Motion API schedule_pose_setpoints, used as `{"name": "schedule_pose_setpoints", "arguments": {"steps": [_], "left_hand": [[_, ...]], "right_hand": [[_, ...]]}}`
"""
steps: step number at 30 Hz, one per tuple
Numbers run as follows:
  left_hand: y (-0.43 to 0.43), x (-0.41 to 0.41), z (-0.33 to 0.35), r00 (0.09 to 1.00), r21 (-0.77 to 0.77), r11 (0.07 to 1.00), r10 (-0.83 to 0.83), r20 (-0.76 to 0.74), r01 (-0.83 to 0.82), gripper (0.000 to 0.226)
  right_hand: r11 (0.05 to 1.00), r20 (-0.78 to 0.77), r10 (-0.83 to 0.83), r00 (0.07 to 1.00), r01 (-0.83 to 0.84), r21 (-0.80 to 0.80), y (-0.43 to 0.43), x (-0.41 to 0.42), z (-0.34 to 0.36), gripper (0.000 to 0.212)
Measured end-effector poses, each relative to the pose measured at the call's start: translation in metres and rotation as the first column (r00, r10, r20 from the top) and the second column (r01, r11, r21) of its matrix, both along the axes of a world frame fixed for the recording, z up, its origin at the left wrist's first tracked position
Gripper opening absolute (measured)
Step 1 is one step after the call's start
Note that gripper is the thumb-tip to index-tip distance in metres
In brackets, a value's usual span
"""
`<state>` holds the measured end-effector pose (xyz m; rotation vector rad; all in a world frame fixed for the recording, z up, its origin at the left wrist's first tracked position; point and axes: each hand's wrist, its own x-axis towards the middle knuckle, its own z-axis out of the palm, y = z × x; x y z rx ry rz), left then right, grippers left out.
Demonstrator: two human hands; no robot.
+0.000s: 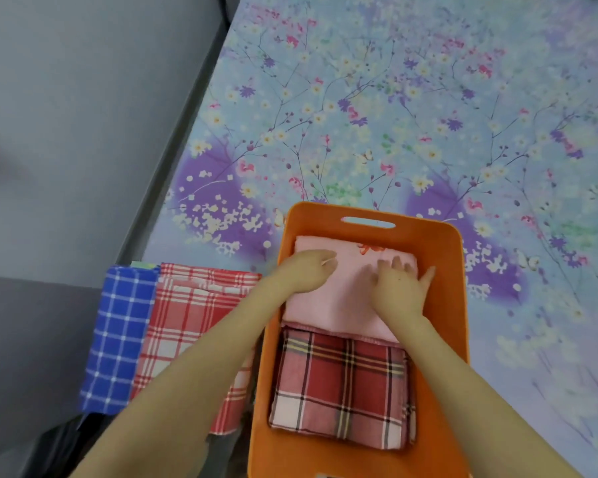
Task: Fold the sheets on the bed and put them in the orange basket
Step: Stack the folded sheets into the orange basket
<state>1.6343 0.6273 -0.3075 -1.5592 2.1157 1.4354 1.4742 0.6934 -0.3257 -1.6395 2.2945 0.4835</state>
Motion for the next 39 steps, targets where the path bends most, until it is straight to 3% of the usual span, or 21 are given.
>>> {"name": "schedule_pose_setpoints", "arguments": {"steps": [1,3,5,7,9,11,12,14,16,17,19,23,28,30,32,34,37,39], "left_hand": [[0.004,0.012,0.024,0.968,0.043,0.988,0.156,-0.199,-0.150,0.039],[0.016,0.055,0.061,0.726,0.161,0.885,0.453,-0.517,-0.438,0.025],[0.026,0.103,0.068,0.557,0.227,0.762,0.611,-0.562,-0.606,0.019],[0.036,0.162,0.052,0.488,0.187,0.624,0.734,-0.471,-0.759,0.016],[0.051,0.211,0.033,0.429,0.132,0.504,0.824,-0.371,-0.854,0.017],[0.069,0.248,0.021,0.379,0.116,0.425,0.879,-0.289,-0.898,0.015],[0.078,0.262,0.018,0.365,0.116,0.405,0.892,-0.267,-0.907,0.016],[0.093,0.288,0.015,0.327,0.111,0.362,0.912,-0.248,-0.926,0.017],[0.104,0.303,0.012,0.288,0.115,0.323,0.926,-0.246,-0.940,0.014],[0.109,0.310,0.009,0.267,0.116,0.300,0.933,-0.241,-0.947,0.014],[0.115,0.324,0.005,0.242,0.118,0.275,0.941,-0.234,-0.954,0.013],[0.115,0.330,0.001,0.221,0.141,0.253,0.952,-0.210,-0.957,0.016],[0.123,0.323,0.011,0.177,0.248,0.222,0.965,-0.191,-0.943,0.014],[0.138,0.323,0.010,0.149,0.278,0.176,0.982,-0.113,-0.944,0.010],[0.160,0.319,0.006,0.109,0.348,0.086,0.993,0.048,-0.933,0.014],[0.184,0.311,0.000,0.062,0.489,-0.080,0.961,0.268,-0.869,0.046],[0.210,0.289,0.000,-0.036,0.711,-0.414,0.876,0.481,-0.569,0.094],[0.222,0.269,0.002,-0.137,0.788,-0.560,0.828,0.544,-0.256,0.110]], "right_hand": [[0.988,0.026,-0.018,1.000,0.022,-0.156,0.001,0.010,0.014,0.036],[0.874,0.143,0.070,0.987,0.009,-0.486,0.006,0.043,0.040,0.032],[0.707,0.251,0.275,0.928,-0.018,-0.707,0.014,0.087,0.059,0.032],[0.669,0.345,0.470,0.813,-0.072,-0.740,0.016,0.144,0.064,0.033],[0.760,0.426,0.533,0.731,-0.192,-0.621,0.008,0.189,0.054,0.043],[0.900,0.460,0.429,0.777,-0.325,-0.291,-0.019,0.215,0.029,0.063],[0.949,0.464,0.311,0.829,-0.296,-0.108,-0.032,0.220,0.015,0.073],[0.981,0.479,-0.052,0.876,-0.047,0.191,-0.053,0.225,-0.012,0.084],[0.922,0.501,-0.350,0.791,0.196,0.334,-0.060,0.218,-0.031,0.086],[0.900,0.502,-0.413,0.760,0.256,0.354,-0.060,0.217,-0.036,0.087],[0.898,0.465,-0.420,0.779,0.284,0.336,-0.058,0.219,-0.042,0.085],[0.932,0.419,-0.357,0.835,0.288,0.221,-0.050,0.229,-0.028,0.054],[0.850,0.557,-0.527,0.641,0.405,0.338,-0.045,0.239,-0.015,0.046],[0.862,0.566,-0.506,0.651,0.364,0.352,-0.044,0.242,0.000,0.046],[0.899,0.604,-0.438,0.666,0.322,0.297,-0.037,0.250,0.025,0.036],[0.924,0.680,-0.381,0.626,0.277,0.263,-0.026,0.261,0.054,0.032],[0.909,0.821,-0.395,0.413,0.306,0.284,-0.015,0.281,0.101,0.024],[0.894,0.871,-0.405,0.277,0.318,0.315,-0.011,0.290,0.137,0.026]]}}
